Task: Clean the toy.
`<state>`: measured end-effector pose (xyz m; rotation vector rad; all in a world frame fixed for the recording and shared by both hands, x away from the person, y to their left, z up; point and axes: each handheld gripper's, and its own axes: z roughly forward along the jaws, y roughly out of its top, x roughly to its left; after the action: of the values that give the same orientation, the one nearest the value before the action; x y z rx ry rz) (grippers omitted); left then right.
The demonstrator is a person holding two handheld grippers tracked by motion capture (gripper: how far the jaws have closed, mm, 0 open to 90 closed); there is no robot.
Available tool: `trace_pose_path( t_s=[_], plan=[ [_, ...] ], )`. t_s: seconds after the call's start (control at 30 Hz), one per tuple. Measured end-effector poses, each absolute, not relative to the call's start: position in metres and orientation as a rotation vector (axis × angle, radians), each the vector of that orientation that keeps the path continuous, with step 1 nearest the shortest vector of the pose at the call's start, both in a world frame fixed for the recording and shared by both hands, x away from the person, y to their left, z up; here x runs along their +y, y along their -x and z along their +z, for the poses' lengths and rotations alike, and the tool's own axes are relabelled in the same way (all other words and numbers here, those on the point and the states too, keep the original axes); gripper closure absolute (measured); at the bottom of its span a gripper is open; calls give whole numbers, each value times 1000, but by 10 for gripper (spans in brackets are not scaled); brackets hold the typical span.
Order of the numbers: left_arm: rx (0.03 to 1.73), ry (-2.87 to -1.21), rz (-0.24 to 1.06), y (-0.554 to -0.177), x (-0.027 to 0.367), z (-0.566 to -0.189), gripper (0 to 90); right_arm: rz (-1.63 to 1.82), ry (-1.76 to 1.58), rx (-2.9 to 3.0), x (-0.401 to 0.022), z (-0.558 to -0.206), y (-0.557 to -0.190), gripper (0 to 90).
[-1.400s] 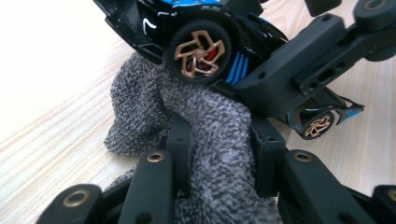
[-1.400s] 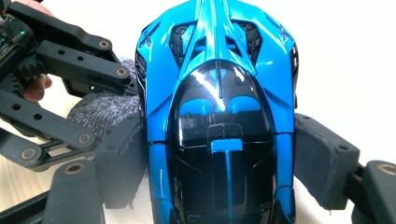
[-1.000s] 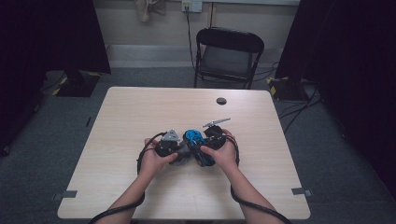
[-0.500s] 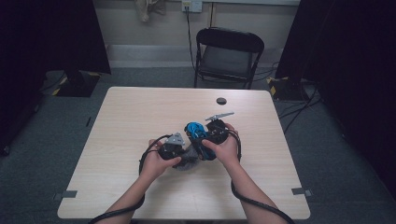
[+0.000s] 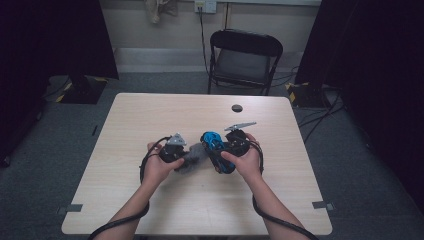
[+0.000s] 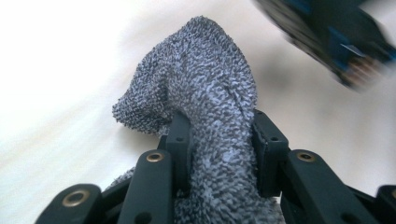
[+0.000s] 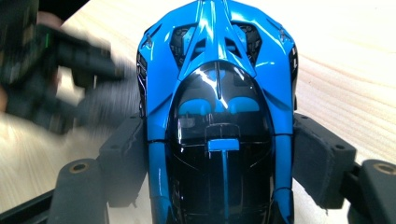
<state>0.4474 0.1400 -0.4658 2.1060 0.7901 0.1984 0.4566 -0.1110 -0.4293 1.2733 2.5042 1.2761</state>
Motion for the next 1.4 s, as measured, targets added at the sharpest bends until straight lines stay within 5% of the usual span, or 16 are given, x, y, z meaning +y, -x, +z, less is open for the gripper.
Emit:
trace_pose_path(
  t_s=[0.17,1.4],
  plan=[
    [801,-2065,270,-458,140,-453,655,1270,-1262,2531,-109,-433,-451,270],
    [522,-2198,-2,-419,100,-476,653,1264,-1319,2484,-107,-428,-462,270]
  ],
)
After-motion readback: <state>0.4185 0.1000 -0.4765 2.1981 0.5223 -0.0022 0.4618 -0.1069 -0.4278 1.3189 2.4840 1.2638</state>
